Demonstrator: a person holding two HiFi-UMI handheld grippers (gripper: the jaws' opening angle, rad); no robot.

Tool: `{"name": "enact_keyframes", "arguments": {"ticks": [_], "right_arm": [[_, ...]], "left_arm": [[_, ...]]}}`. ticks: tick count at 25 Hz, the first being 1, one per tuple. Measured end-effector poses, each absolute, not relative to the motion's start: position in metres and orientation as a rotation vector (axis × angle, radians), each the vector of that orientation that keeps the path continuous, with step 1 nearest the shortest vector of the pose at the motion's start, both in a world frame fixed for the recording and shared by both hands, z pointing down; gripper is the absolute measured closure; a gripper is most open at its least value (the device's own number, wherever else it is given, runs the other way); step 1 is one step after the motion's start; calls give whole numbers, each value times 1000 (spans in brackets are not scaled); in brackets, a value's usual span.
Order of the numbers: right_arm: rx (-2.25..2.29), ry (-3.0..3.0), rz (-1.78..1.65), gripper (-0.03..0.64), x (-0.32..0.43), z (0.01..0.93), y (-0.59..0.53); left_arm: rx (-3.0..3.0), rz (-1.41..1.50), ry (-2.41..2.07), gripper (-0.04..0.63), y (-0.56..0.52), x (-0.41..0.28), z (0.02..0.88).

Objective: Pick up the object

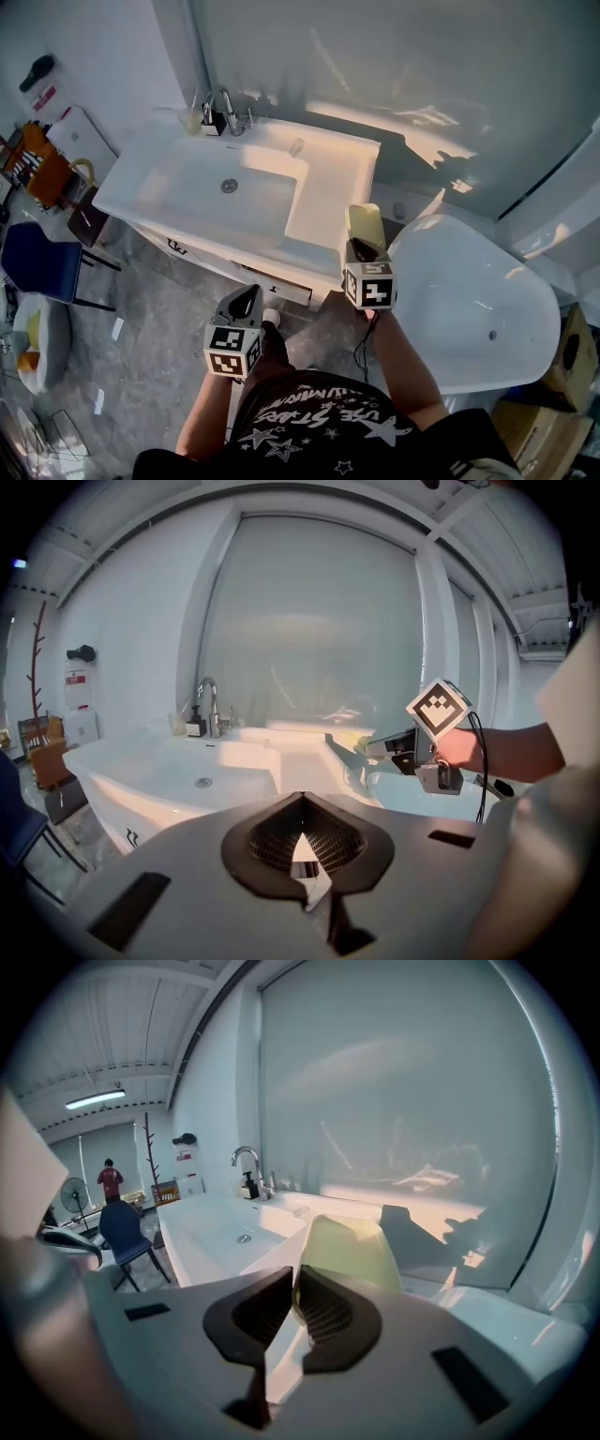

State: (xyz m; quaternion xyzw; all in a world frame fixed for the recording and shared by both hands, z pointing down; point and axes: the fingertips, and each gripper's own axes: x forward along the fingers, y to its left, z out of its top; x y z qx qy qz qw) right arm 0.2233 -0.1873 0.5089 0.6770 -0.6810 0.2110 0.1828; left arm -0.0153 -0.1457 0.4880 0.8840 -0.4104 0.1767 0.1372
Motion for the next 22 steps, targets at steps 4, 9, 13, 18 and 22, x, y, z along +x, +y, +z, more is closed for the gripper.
{"name": "enact_keyframes", "arguments": {"ticks": [4,9,13,18,22], "right_arm": [[1871,-1969,602,583,218,514,-153],[1814,-2018,622,583,206,518,-121],[1774,-2056,626,583,197,523,-106],[1753,-2079,624,583,188,523,-96],[1736,-2082,629,583,185,525,-90]], "left_arm": [[2525,495,-1248,580,-101,-22,485],[2481,506,-1309,580,-55,-36,483],[2445,503,-1365,580,-31,-48,483],[2420,483,-1416,580,-19,-61,477],[2413,465,-1447,580,-20,-66,469]]}}
